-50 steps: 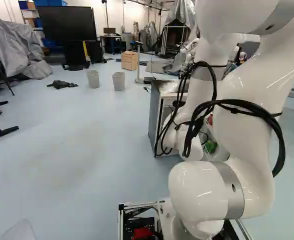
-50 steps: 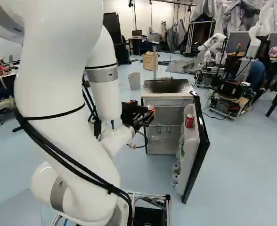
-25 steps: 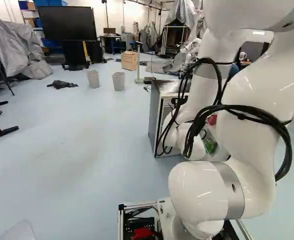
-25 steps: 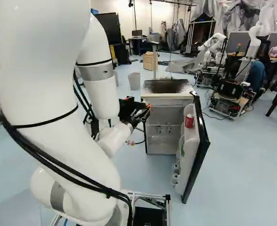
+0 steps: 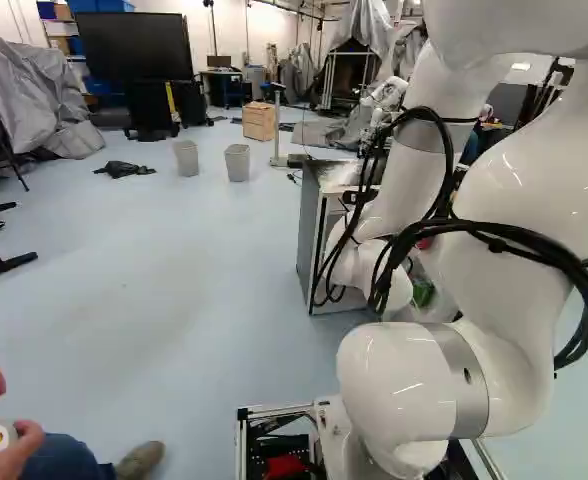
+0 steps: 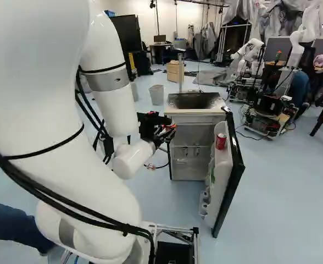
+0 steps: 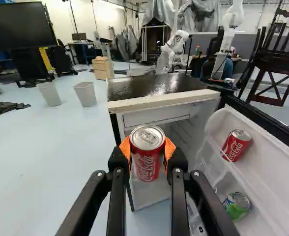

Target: Grab a drink from the fridge

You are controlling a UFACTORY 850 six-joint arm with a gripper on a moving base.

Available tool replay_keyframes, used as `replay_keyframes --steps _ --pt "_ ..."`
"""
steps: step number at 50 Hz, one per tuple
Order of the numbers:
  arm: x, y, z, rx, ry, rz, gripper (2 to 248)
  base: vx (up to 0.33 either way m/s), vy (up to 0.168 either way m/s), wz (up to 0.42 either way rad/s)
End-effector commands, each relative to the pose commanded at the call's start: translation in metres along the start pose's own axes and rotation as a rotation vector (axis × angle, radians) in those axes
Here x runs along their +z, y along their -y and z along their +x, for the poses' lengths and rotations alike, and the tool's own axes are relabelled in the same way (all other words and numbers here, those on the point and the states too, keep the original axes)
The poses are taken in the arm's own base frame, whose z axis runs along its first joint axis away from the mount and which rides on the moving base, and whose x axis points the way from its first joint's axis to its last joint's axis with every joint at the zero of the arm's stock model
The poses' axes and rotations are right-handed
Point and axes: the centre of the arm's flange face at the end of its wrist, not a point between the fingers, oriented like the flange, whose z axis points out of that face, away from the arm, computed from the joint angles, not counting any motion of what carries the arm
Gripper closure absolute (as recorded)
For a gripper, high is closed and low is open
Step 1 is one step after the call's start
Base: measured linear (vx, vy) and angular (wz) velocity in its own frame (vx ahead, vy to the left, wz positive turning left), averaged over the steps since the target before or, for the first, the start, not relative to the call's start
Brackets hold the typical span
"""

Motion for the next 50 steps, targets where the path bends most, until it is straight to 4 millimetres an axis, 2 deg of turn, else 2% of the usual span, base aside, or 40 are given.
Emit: replay_keyframes --steps 43,50 --pt "0.067 0.000 0.025 0.032 0.203 -0.026 162 0.000 0.000 0.000" --pt "0.072 0.000 0.032 0.035 0.201 -0.027 162 0.000 0.000 0.000"
